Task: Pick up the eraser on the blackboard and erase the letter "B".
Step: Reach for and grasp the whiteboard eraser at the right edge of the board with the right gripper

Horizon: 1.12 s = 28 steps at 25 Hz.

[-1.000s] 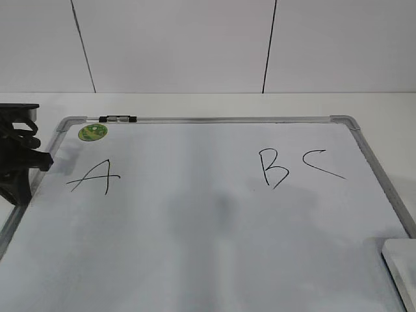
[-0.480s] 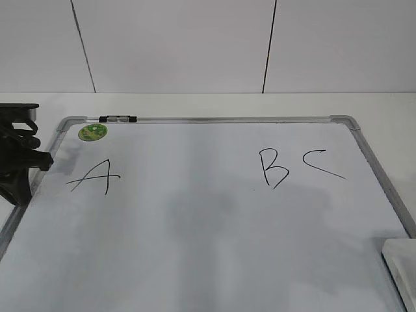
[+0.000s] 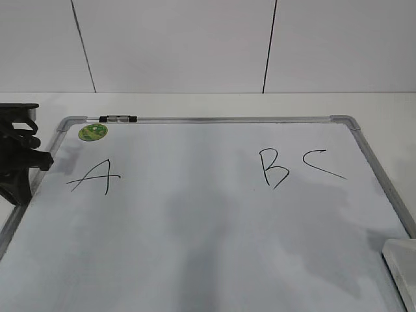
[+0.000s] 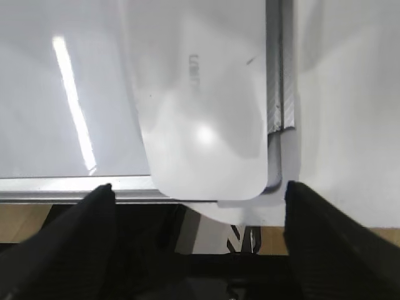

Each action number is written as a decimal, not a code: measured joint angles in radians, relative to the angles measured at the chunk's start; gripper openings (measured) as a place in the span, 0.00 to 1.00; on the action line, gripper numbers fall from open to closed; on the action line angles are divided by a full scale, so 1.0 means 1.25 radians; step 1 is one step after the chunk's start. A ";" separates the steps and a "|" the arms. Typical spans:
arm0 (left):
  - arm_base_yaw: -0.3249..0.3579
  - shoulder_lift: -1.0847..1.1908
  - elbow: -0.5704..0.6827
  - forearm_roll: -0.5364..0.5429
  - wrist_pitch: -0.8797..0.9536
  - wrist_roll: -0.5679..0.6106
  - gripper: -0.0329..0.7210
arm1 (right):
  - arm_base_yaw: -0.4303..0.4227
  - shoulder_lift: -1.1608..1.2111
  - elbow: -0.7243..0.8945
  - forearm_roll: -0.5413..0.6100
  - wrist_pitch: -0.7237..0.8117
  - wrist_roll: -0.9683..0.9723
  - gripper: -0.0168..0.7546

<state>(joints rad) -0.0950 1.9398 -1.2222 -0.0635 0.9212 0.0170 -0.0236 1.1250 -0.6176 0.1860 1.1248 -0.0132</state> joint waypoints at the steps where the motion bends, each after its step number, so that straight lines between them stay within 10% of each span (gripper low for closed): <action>1: 0.000 0.000 0.000 0.000 0.000 0.000 0.09 | 0.000 0.014 0.000 0.001 -0.013 -0.006 0.86; 28: 0.000 0.000 0.000 -0.002 0.000 0.000 0.09 | 0.045 0.265 -0.094 -0.053 -0.112 -0.008 0.86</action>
<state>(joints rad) -0.0950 1.9398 -1.2222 -0.0658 0.9212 0.0170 0.0326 1.4559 -0.7352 0.1204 0.9852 -0.0226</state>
